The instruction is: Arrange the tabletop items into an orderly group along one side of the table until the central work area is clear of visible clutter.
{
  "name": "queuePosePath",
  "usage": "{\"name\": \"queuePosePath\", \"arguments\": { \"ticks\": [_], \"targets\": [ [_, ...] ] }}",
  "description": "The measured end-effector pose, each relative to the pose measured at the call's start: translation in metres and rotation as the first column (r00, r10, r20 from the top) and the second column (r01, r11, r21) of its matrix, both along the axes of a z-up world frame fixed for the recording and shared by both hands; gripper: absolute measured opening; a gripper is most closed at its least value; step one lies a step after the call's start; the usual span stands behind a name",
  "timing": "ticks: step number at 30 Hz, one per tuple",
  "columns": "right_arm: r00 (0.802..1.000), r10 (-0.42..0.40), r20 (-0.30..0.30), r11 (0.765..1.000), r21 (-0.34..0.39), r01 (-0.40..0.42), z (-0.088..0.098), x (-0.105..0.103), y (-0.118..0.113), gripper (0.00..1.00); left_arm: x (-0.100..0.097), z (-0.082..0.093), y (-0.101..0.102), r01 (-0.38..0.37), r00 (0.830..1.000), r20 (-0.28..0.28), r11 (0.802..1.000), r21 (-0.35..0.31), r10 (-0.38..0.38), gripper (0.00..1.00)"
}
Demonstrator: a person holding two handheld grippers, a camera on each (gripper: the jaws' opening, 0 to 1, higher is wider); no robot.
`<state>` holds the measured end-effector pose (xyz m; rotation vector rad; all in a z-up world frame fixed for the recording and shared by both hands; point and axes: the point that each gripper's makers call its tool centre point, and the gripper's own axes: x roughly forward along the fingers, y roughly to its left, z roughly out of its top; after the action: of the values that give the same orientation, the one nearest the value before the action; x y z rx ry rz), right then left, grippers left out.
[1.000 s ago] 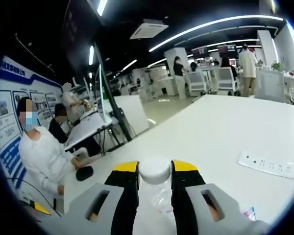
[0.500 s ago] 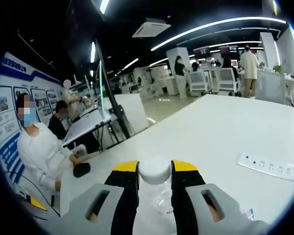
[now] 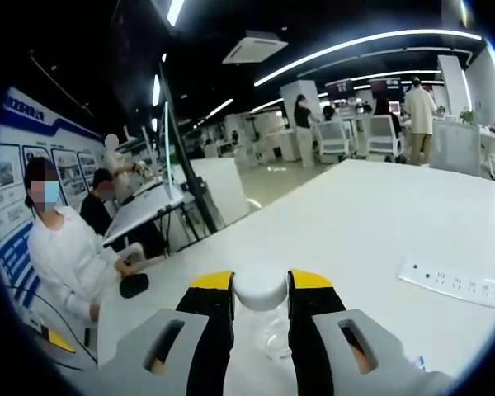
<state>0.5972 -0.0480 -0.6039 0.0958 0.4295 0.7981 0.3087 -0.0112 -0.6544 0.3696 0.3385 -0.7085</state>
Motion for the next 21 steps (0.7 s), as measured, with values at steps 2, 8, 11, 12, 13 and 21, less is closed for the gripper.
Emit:
{"name": "queuePosePath", "arguments": {
  "ticks": [2,8,11,12,13,21],
  "targets": [
    [1.000,0.002,0.005,1.000,0.002,-0.002,0.0007,0.0001,0.0002,0.22,0.0002,0.0006,-0.0003,0.000,1.000,0.002,1.000,-0.005,0.000,0.69],
    [1.000,0.000,0.005,1.000,0.003,0.000,0.0006,0.0000,-0.0008,0.22,0.0004,-0.0017,-0.0002,0.001,1.000,-0.002,1.000,0.005,-0.001,0.69],
    [1.000,0.003,0.013,1.000,-0.004,-0.003,0.0009,0.0005,-0.0011,0.23,0.0000,-0.0024,-0.0008,0.004,1.000,-0.006,1.000,0.007,-0.004,0.69],
    [1.000,0.004,0.011,1.000,-0.004,-0.004,0.0008,0.0007,-0.0009,0.23,0.0000,-0.0024,-0.0010,0.005,1.000,-0.005,1.000,0.008,-0.005,0.69],
    [1.000,0.006,0.010,1.000,-0.003,-0.006,0.0006,0.0006,-0.0002,0.23,0.0001,-0.0026,-0.0010,0.005,1.000,-0.005,1.000,0.009,-0.005,0.69],
    [0.999,-0.013,-0.038,1.000,0.005,0.014,0.0011,0.0019,-0.0034,0.39,0.0009,-0.0027,0.0003,-0.002,1.000,-0.007,1.000,0.011,0.002,0.69]
  ]
}}
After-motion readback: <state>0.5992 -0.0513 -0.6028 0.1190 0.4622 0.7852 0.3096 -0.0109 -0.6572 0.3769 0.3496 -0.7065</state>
